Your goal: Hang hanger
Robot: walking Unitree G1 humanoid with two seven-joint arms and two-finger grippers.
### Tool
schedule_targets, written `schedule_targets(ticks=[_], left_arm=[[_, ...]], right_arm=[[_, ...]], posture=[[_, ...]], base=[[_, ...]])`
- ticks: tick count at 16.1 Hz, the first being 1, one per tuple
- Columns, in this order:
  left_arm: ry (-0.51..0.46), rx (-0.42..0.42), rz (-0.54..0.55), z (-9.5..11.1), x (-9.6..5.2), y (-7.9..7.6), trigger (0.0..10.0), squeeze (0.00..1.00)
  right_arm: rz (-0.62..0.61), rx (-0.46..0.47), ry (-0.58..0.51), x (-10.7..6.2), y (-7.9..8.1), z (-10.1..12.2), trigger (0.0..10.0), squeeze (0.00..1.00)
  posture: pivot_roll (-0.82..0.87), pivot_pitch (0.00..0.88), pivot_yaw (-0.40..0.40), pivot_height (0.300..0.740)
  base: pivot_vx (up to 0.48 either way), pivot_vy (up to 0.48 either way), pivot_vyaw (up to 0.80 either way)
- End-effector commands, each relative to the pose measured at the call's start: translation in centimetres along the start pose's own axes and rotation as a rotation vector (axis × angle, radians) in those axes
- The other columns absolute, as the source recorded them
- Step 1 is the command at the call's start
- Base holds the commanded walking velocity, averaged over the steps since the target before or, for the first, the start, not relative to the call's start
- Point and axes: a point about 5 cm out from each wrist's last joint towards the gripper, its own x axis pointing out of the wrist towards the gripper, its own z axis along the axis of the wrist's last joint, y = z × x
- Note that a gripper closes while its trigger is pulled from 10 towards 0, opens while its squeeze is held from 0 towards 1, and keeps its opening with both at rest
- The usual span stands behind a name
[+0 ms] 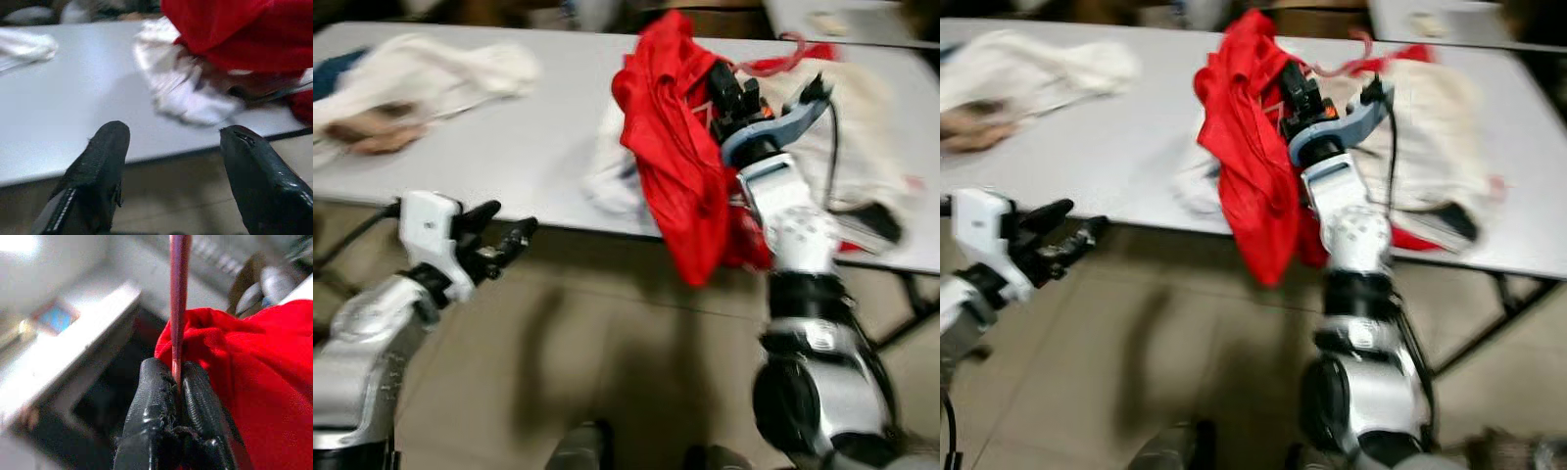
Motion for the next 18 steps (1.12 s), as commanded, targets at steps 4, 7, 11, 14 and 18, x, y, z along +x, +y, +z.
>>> schedule_targets(ticks=[4,7,11,14,18], left_arm=[[0.01,-0.022,-0.02,-0.7,1.2,-2.8,10.0,0.0],[0.022,-0.065,0.023,-1.6,1.2,-3.5,10.0,0.0],[-0.017,-0.049,0.104,-2.1,1.6,-3.9,10.0,0.05],[-0.029,-0.014,0.104,-2.0,1.8,-3.9,10.0,0.12],[-0.068,0.023,0.165,-1.9,2.1,-3.6,10.0,0.21]], right_arm=[[0.031,-0.27,0.094,-2.9,2.3,0.7,10.0,0.0],[-0.008,-0.329,0.159,-4.9,1.7,-0.2,10.0,0.0],[-0.025,-0.499,0.267,-8.9,0.9,-2.1,10.0,0.0],[-0.095,-0.527,0.236,-10.3,0.0,-2.6,10.0,0.0],[-0.12,-0.663,0.293,-11.6,-1.1,-3.9,10.0,0.0]], posture=[[-0.04,0.123,0.07,0.74],[-0.05,0.129,0.059,0.74],[-0.05,0.133,0.064,0.74],[-0.05,0.134,0.074,0.74],[-0.04,0.135,0.071,0.74]], base=[[0.0,0.0,0.8],[0.0,0.0,0.8],[0.0,0.0,0.8],[0.0,0.0,0.8],[0.0,0.0,0.8]])
